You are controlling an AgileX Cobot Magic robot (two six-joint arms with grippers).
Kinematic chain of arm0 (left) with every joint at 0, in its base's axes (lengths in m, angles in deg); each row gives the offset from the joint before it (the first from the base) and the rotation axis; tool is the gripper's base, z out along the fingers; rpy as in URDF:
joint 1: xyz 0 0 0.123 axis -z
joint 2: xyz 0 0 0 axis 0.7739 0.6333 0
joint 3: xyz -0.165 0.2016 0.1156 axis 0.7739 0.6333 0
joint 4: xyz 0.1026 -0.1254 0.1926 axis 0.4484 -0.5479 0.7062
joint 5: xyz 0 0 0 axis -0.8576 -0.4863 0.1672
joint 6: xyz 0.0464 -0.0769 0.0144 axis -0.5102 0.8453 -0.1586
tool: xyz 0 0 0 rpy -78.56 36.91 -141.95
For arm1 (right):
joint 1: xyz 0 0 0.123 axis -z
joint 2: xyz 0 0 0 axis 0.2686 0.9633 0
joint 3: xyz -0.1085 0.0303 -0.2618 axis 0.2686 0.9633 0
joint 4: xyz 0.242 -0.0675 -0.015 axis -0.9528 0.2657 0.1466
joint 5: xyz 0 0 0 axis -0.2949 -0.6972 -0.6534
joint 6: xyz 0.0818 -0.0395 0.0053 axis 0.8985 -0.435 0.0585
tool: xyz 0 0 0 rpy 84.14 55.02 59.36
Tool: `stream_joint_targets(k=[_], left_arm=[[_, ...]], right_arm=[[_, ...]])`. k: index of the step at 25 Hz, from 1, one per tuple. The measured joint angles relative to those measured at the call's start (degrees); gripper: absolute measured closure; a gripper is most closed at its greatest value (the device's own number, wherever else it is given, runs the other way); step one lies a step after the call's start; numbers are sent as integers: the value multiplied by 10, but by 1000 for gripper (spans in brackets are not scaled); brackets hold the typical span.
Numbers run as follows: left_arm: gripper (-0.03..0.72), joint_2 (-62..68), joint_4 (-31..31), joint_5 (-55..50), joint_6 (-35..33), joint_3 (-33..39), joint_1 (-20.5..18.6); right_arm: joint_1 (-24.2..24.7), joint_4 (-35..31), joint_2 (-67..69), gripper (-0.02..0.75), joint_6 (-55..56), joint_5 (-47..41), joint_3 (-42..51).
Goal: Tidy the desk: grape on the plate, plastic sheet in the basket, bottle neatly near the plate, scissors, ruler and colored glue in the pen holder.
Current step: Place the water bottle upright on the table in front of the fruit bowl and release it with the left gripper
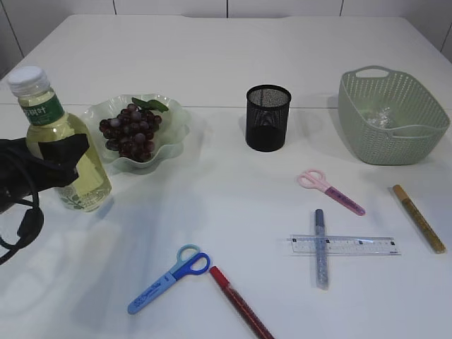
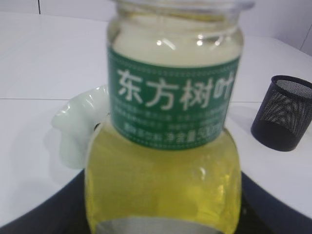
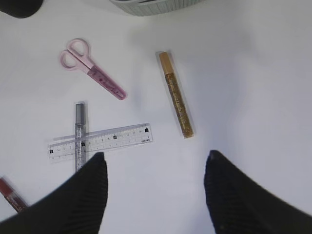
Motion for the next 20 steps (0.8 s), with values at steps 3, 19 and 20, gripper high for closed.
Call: stream_joint_targets(k=[3,19,20], left_arm=[[241,26,0,1,0,-17,0],[241,76,-1,4,-1,-37,0],[241,77,-1,4,-1,-37,0]], right_arm=[[0,0,0,247,0,0,0],[0,4,0,247,0,0,0],[0,4,0,248,0,0,0]])
